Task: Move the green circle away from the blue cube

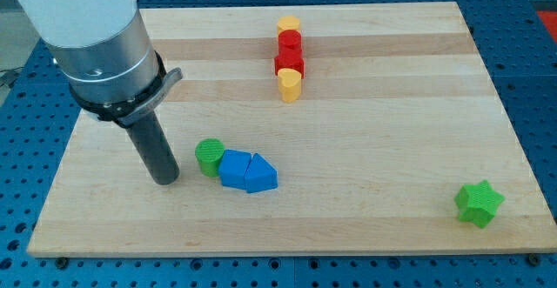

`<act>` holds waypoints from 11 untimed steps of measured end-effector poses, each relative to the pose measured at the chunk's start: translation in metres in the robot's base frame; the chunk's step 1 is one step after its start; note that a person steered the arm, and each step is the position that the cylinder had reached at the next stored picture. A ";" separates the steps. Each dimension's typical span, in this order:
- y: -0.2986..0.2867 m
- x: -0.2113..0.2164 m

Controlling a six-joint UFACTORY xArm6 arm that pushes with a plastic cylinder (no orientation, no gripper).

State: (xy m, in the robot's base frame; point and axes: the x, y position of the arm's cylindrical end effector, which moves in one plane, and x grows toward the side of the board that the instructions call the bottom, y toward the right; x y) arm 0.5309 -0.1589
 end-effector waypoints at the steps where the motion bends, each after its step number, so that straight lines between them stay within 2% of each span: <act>1: -0.004 0.000; 2: -0.017 0.016; 4: 0.022 0.006; 5: 0.022 0.006; 7: 0.046 -0.054; 9: 0.048 -0.056; 11: 0.118 -0.056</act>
State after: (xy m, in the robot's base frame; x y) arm 0.4745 -0.0413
